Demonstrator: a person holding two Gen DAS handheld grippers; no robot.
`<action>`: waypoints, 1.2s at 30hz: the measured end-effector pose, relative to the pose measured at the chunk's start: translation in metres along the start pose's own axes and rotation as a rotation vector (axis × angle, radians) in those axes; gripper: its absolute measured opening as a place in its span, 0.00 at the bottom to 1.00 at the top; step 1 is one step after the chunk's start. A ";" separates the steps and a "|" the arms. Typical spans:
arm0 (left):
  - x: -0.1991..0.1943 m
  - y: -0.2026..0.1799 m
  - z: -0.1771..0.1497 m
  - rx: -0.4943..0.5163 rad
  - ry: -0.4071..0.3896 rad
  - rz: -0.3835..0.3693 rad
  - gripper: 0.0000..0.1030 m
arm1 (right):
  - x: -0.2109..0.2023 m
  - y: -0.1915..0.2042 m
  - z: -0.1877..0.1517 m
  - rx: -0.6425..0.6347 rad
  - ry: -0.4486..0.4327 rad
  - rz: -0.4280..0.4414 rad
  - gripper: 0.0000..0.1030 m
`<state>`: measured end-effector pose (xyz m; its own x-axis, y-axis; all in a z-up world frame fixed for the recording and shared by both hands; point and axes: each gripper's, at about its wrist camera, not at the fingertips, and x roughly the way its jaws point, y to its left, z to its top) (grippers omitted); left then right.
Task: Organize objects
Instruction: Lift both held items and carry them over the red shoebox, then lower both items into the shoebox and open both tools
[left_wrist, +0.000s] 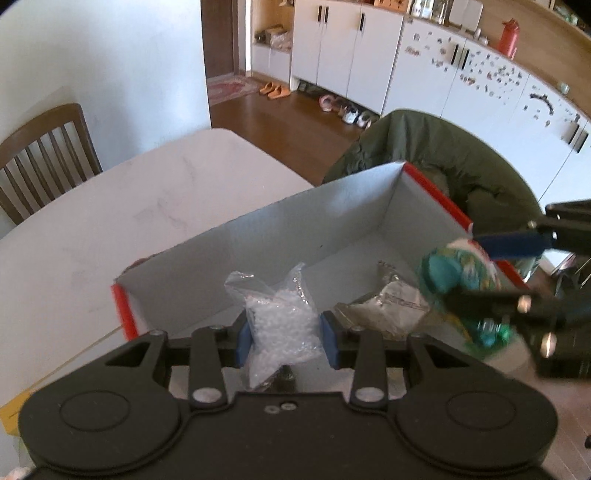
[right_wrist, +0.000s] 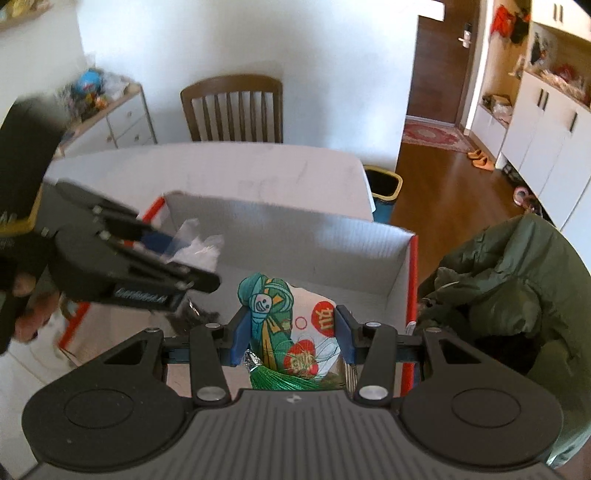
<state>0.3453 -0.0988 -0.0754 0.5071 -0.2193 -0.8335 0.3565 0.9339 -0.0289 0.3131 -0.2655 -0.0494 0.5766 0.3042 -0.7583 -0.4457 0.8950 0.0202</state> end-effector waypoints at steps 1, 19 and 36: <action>0.005 -0.001 0.003 0.004 0.009 0.003 0.36 | 0.005 0.003 -0.002 -0.019 0.004 -0.004 0.45; 0.071 -0.013 0.008 0.018 0.193 0.006 0.36 | 0.043 0.004 -0.036 -0.017 0.139 0.022 0.48; 0.073 -0.016 -0.002 0.012 0.230 0.006 0.51 | 0.040 -0.007 -0.038 0.051 0.143 0.064 0.58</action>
<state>0.3756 -0.1294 -0.1369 0.3170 -0.1425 -0.9377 0.3640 0.9312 -0.0185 0.3135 -0.2713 -0.1047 0.4431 0.3144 -0.8395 -0.4407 0.8919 0.1014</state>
